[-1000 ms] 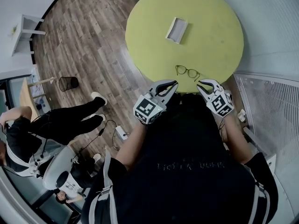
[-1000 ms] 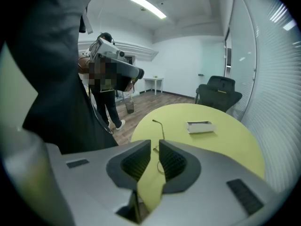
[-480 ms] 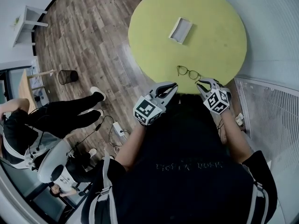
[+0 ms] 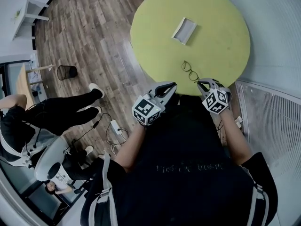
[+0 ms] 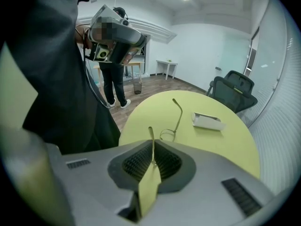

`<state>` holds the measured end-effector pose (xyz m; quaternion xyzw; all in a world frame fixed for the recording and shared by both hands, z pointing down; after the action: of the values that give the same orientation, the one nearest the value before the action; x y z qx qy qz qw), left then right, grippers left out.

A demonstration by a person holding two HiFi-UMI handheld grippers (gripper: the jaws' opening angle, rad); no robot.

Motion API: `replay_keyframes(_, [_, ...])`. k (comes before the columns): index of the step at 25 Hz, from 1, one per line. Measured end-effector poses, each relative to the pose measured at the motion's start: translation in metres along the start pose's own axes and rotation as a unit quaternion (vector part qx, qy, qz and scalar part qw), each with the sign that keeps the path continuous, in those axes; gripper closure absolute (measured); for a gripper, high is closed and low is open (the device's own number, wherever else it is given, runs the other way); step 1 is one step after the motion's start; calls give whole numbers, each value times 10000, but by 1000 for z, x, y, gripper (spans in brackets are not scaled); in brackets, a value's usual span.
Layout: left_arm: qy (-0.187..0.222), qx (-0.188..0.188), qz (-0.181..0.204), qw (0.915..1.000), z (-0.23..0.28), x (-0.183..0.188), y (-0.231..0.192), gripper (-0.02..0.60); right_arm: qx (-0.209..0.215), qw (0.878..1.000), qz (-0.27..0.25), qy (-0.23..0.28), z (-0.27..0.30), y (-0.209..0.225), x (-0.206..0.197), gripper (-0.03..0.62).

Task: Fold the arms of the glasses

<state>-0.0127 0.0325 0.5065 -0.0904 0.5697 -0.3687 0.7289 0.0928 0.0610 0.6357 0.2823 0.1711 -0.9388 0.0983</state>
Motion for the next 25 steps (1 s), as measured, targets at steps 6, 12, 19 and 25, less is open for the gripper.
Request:
replay_keyframes(6, [27,79,-62,9999,-8,-3,-2,548,144,9997,-188,28,8,3,13,561])
replay_keyframes(12, [152,230,-167,9995,-12,-1,-12,548,252,9992,-290,51,24,14,16,562])
replay_keyframes(19, [207,300,-207,9991,-22,3,-13,548,376,9987,-346,73,37,25,30,562])
replay_keyframes(25, [251,352,-238,9988,-28,-1,-17,548,554,9974,-464,44,51,22,33,563])
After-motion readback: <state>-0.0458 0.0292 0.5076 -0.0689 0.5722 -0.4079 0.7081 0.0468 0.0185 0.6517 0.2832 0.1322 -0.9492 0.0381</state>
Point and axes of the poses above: the fingertips, and each gripper's own axes: z forward along the fingers, y to its right, x out of its top, the point moved 1 cm from there along -z, backward along the fingers, and after that the axes turned 15 degrees about -z, right-handed, at the moved point
